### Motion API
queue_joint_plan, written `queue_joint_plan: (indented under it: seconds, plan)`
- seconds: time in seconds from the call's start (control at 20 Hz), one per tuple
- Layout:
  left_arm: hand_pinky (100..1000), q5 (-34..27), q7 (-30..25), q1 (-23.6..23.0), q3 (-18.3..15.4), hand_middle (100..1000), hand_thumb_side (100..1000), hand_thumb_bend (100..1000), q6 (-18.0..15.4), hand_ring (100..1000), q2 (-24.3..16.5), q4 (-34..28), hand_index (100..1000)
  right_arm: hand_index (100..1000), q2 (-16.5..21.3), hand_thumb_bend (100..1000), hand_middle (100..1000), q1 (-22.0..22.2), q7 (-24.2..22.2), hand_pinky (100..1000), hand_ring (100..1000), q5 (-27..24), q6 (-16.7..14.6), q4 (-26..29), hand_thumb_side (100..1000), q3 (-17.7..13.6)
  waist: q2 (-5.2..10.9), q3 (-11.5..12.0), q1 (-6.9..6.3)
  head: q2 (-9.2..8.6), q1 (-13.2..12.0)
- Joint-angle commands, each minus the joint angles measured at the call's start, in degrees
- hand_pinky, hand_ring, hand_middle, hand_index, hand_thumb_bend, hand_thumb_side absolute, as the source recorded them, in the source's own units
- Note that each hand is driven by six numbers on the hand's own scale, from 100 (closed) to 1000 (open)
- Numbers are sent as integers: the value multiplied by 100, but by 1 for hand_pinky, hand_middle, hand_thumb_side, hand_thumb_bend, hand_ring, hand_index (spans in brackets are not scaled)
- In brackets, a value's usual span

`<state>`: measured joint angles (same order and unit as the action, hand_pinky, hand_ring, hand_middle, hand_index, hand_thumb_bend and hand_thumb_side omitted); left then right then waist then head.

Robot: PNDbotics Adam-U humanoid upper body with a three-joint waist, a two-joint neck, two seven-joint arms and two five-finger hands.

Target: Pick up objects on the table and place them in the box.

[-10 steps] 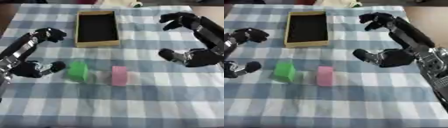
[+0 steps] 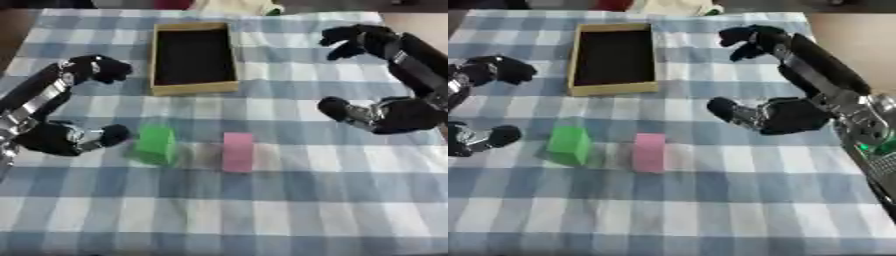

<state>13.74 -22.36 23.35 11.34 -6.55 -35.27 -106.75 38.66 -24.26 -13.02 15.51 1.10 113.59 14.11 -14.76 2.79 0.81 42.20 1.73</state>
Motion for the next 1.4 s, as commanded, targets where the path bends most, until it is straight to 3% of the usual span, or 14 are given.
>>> queue_joint_plan:
  seconds: [0.05,0.55,1.05,1.4]
  plan:
    - [818,74,-139,180,121,783,710,641,50,809,-320,-127,878,945,168,501,829,-83,23,810,774,17,14,101,683,-83,119,-12,-15,-65,14]
    - [818,157,-903,558,710,782,701,633,121,809,-750,-236,880,948,174,488,831,-115,24,812,776,38,20,101,686,-97,141,-49,-20,-93,-8]
    - [825,321,-1457,554,833,792,695,665,295,815,-906,-266,887,950,157,479,833,-171,-52,813,777,46,103,101,691,-77,153,-30,-34,-73,-11]
    - [822,628,-1332,628,857,790,696,680,463,812,-840,-146,884,950,142,477,833,-160,-72,813,774,48,117,101,692,-75,167,-33,-32,-76,-9]
